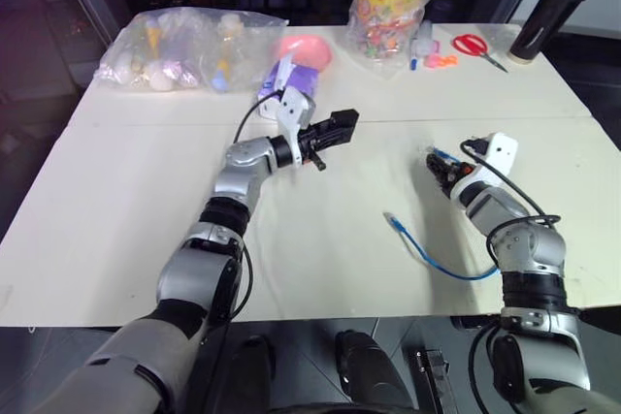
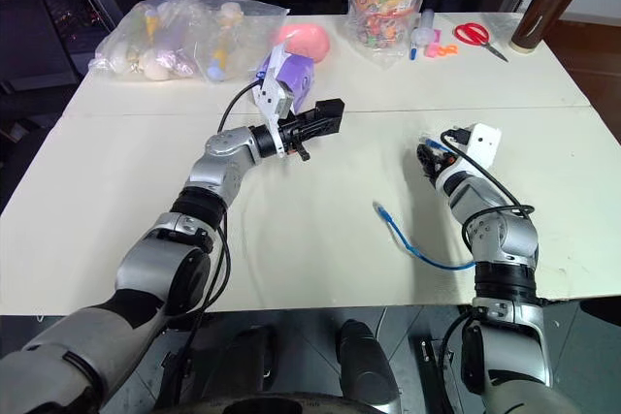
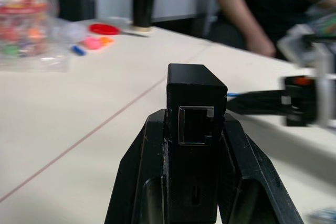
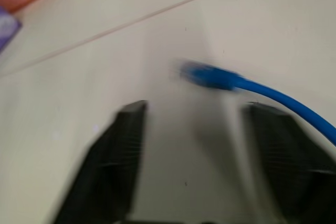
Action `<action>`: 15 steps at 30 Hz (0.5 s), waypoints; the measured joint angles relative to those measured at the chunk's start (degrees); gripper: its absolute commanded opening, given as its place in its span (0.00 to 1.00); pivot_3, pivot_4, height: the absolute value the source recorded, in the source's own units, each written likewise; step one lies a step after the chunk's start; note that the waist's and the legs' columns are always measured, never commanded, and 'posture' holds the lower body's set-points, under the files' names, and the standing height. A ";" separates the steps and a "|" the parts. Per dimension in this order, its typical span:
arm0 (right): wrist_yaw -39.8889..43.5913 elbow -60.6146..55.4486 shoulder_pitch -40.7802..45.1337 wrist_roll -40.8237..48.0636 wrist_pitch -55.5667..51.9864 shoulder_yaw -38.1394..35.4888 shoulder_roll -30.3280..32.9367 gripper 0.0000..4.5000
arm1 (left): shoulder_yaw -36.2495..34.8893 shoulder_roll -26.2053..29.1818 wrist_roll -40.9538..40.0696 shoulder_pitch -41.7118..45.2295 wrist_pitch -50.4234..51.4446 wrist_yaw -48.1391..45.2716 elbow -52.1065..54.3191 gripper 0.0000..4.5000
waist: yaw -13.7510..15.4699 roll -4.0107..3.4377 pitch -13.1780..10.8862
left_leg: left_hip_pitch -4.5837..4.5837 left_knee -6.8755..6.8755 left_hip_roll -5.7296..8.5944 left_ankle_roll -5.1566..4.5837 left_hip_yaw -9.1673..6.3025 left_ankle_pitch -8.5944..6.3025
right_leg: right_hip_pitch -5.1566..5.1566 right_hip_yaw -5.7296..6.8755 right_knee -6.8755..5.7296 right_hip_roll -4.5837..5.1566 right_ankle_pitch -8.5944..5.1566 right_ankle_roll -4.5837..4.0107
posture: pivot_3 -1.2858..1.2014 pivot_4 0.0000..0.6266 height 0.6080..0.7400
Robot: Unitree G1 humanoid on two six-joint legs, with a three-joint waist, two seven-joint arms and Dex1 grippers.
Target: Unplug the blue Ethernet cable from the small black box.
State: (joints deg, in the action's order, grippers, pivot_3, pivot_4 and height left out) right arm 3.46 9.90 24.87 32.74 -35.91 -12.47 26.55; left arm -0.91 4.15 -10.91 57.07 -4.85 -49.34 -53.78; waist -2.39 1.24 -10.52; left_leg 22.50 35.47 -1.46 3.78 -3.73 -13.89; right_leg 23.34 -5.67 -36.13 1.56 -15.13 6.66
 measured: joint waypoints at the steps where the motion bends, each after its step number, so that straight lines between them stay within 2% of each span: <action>1: 0.90 -2.98 -1.99 -2.49 -1.11 2.89 2.48 0.97 | 0.07 -0.12 0.54 -0.06 -1.16 1.19 -0.56 0.12 | 0.07 0.00 0.00 | 0.01 0.00 0.00 0.00 0.00 0.00 | 0.00 0.00 0.01 0.00 -0.01 0.01 | 0.52 0.24 1.00; 3: 2.20 -9.97 -6.23 -5.45 -3.75 6.52 5.28 0.97 | 0.06 -0.19 1.61 -0.32 -3.41 3.57 -1.57 0.12 | 0.20 0.02 0.01 | 0.00 0.00 0.00 -0.02 -0.02 -0.02 | -0.01 0.01 0.02 -0.02 -0.02 0.03 | 0.52 0.24 1.00; 6: 3.27 -21.85 -12.78 -5.48 -8.17 9.01 5.27 0.97 | 0.14 -1.20 3.29 -1.07 -6.45 7.25 -3.20 0.12 | 0.11 0.02 0.02 | -0.01 0.03 0.00 -0.03 -0.02 -0.02 | -0.03 0.00 0.01 -0.02 -0.02 0.03 | 0.52 0.24 1.00; 11: 2.55 -31.30 -16.41 -4.16 -11.05 9.30 -1.29 0.97 | 1.27 -4.19 6.05 -3.35 -10.21 11.83 -8.09 0.12 | -0.10 0.03 0.02 | -0.01 0.31 0.00 -0.03 -0.01 -0.02 | -0.13 -0.01 0.00 -0.03 -0.01 0.04 | 0.52 0.24 1.00; 12: 2.23 -32.12 -16.39 -4.22 -11.06 9.08 -2.11 1.00 | 1.27 -4.53 6.53 -3.71 -10.41 13.08 -9.15 0.35 | -0.05 0.03 0.01 | 0.01 0.41 0.00 -0.03 -0.02 -0.02 | -0.16 -0.01 -0.01 -0.04 0.00 0.05 | 0.52 0.24 1.00; 15: 1.50 -32.41 -16.35 -4.74 -11.05 7.32 -3.02 1.00 | 1.13 -4.40 6.81 -4.49 -11.16 15.01 -9.89 0.62 | 0.00 0.03 0.01 | 0.00 0.60 0.00 -0.03 -0.01 -0.02 | -0.28 -0.03 0.00 -0.04 0.06 0.10 | 0.52 0.24 1.00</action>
State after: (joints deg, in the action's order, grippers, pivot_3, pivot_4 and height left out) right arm 4.97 -22.51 8.52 28.00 -46.97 -5.16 23.53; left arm 0.22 -0.25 -4.10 52.57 -16.02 -34.33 -63.67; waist -2.39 1.26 -10.51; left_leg 22.50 36.07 -1.46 3.75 -3.75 -13.91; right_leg 23.06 -5.70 -36.14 1.52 -15.07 6.76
